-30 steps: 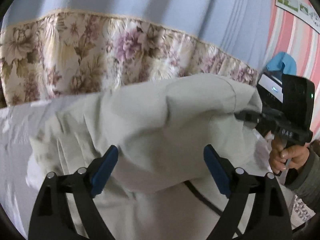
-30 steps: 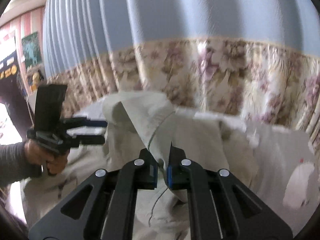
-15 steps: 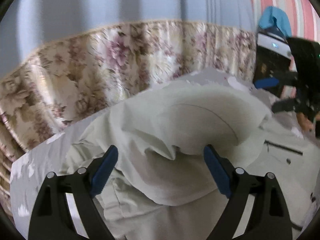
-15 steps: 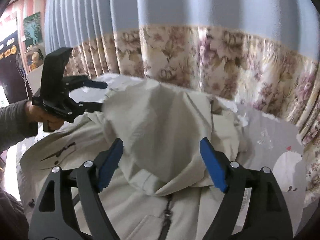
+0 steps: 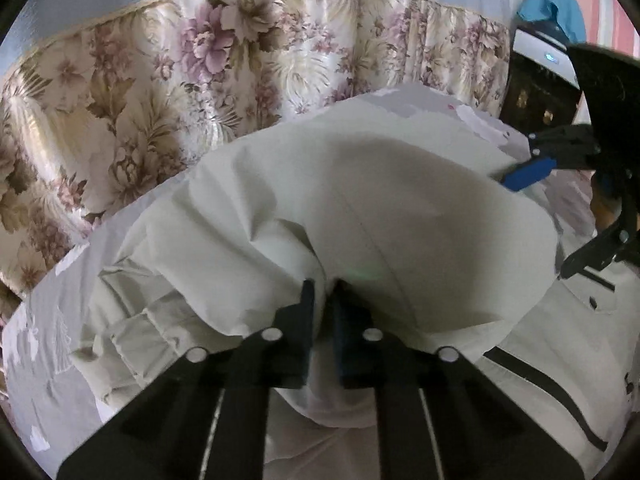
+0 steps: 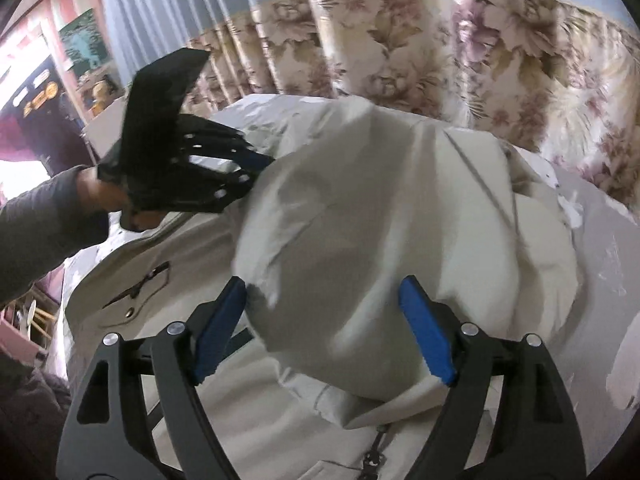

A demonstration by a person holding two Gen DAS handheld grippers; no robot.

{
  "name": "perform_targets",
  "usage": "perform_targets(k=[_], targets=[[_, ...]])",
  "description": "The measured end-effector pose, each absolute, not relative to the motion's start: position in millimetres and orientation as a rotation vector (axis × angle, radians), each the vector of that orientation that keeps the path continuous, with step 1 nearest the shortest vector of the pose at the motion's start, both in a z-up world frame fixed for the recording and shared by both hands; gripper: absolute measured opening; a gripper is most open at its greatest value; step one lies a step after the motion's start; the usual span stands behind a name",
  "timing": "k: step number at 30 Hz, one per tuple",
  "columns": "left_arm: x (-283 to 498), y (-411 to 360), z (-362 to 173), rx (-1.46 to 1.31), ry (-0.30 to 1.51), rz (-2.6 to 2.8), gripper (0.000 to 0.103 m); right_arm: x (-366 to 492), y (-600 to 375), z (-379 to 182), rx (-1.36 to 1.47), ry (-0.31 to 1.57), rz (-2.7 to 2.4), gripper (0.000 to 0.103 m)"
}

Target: Fold large clothes

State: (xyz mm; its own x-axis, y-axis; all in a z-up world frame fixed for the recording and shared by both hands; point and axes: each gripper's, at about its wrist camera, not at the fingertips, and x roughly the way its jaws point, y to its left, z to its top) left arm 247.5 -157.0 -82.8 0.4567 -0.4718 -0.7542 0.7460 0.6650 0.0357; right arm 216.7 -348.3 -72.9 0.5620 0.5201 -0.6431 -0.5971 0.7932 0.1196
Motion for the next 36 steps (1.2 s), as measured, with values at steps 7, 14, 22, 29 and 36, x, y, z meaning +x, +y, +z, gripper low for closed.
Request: perform_targets(k=[7,14,22,29,36], targets=[[239,-153,-83,0.389,0.741,-0.738,0.004,223,-334,-94,-0.277,0.737,0.51,0.069],[239,-147,-51,0.342,0.646,-0.742,0.004,231,-351,-70,-0.212,0.669,0.435,0.015],[286,-152,5,0.433,0.429,-0.608,0.004,284,-340,4,-0.348,0.45,0.282,0.015],[289,-141,-54,0.373,0.583,-0.614,0.004,315,-339,-41,-0.313,0.512,0.301,0.014],[219,-109,-96,0.201,0.754,-0.746,0.005,238,-335,-100,-0.349,0.563,0.454,0.02]])
